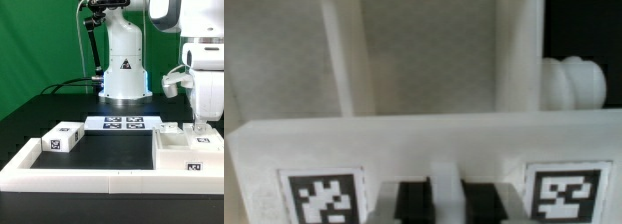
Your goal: Assemble cabinet
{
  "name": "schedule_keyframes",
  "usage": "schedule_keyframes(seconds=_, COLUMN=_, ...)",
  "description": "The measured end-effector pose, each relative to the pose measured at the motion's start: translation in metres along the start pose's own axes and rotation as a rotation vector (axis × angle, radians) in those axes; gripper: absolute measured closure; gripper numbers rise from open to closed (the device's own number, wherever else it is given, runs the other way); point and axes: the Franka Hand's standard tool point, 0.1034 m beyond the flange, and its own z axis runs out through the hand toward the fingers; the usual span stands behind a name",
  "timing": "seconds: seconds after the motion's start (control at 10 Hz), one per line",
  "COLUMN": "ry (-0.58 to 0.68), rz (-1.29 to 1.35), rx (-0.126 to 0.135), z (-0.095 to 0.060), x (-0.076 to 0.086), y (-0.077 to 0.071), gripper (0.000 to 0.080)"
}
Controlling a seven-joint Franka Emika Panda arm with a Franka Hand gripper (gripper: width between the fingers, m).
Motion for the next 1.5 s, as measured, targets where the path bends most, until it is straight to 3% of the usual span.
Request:
schedule_keyframes(seconds=0.4, ry=0.002, rz=-0.007, rx=-0.006, z=0.000, x=0.001, y=0.026, gripper=0.0729)
schedule_keyframes(seconds=0.8, ry=-0.009, rz=-0.006, rx=0.014, z=0.001, x=0.000, y=0.026, gripper=0.0729)
schedule_keyframes(seconds=1.1, ry=-0.010, rz=-0.006, rx=0.015, z=0.001, x=0.001, y=0.026, gripper=0.0729)
schedule_keyframes(seconds=1.2, ry=-0.010, rz=-0.006, rx=0.015, z=0.001, x=0.001, y=0.025, gripper=0.0552)
schedule_keyframes(seconds=1.3, ry=-0.010, rz=-0.009, rx=0.015, z=0.001, x=0.000, y=0.025, gripper=0.0552)
schedule_keyframes(seconds=1.4, ry=-0.010, rz=-0.017, rx=0.012, z=-0.001, x=-0.001, y=0.026, gripper=0.0368)
schedule_keyframes(seconds=1.5, ry=-0.010, rz=-0.024, rx=0.009, z=-0.002, x=-0.001, y=0.027, gripper=0.0233)
